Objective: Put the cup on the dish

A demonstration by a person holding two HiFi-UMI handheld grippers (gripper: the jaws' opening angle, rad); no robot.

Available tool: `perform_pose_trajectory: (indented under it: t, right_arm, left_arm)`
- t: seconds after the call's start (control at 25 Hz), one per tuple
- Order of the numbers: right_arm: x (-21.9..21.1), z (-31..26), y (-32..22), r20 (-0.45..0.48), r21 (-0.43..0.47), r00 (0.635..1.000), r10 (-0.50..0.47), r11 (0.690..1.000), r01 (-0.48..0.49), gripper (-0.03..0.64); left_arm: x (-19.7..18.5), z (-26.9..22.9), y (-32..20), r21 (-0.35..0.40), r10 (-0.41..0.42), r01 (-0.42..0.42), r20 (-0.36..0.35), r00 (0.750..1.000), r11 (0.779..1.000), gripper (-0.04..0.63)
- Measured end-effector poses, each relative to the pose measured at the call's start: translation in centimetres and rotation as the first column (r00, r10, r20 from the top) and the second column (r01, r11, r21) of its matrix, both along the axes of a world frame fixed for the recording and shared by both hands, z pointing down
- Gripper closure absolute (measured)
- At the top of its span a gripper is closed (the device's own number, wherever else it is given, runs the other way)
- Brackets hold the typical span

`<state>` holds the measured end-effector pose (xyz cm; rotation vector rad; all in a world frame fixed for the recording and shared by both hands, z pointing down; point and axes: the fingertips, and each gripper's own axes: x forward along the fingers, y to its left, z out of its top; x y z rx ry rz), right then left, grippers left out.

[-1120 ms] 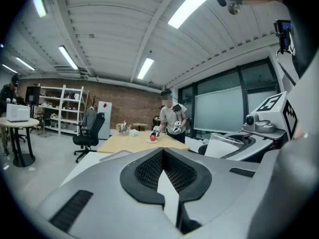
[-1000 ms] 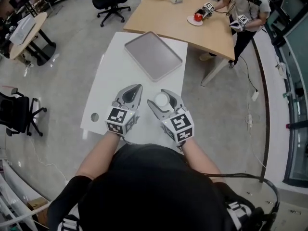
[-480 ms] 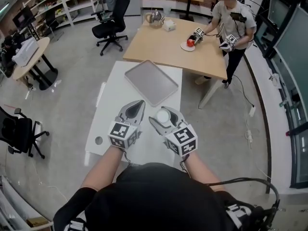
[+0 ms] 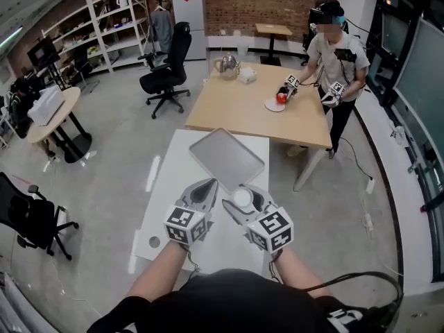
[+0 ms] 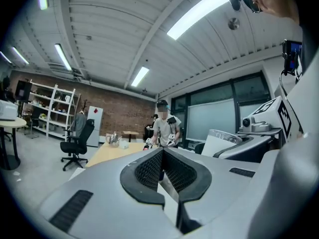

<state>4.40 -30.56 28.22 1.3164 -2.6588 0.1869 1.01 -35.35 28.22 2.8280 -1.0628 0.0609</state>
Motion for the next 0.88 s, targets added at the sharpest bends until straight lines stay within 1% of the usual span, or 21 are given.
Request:
perform_pose_trajectory:
  t: [0.2, 0.4, 0.56, 0.72, 0.8, 0.88]
  right_arm:
    - [-0.6, 0.8, -1.6, -0.001, -0.022, 1.0, 0.02, 1.0, -0.02, 0.351]
    - [-1.6, 1.2, -3.9, -0.017, -0.017, 0.998, 0.06, 0.998, -0.061, 0.351]
    - [-2.0, 1.1, -5.5, -0.008, -0.016, 0.997, 0.083, 0.996, -0.083, 0.351]
    - [-1.4, 1.5, -6.5, -0.006, -0.024, 0.995, 0.096, 0.995, -0.097, 0.351]
    - [-0.7, 1.9, -6.9, -0.009, -0.019, 0.995, 0.104, 0.994, -0.104, 0.351]
    - [0.0, 1.8, -8.0, -0.01, -0.005, 0.994, 0.105, 0.994, -0.105, 0.351]
  left_arm:
    - [0.0, 1.2, -1.5, -0.032, 0.041, -0.042, -0.014, 0.999, 0.999, 0.588]
    - [-0.4, 1.9, -3.5, -0.04, 0.094, -0.095, -0.031, 0.995, 0.995, 0.588]
    - [-0.6, 2.2, -4.9, -0.045, 0.119, -0.12, -0.04, 0.992, 0.992, 0.588]
    - [0.1, 3.1, -5.6, -0.066, 0.126, -0.13, -0.048, 0.991, 0.989, 0.588]
    - [0.4, 3.4, -5.8, -0.05, 0.119, -0.121, -0.039, 0.992, 0.991, 0.588]
    - [0.7, 3.0, -6.7, -0.011, 0.1, -0.101, -0.03, 0.995, 0.995, 0.588]
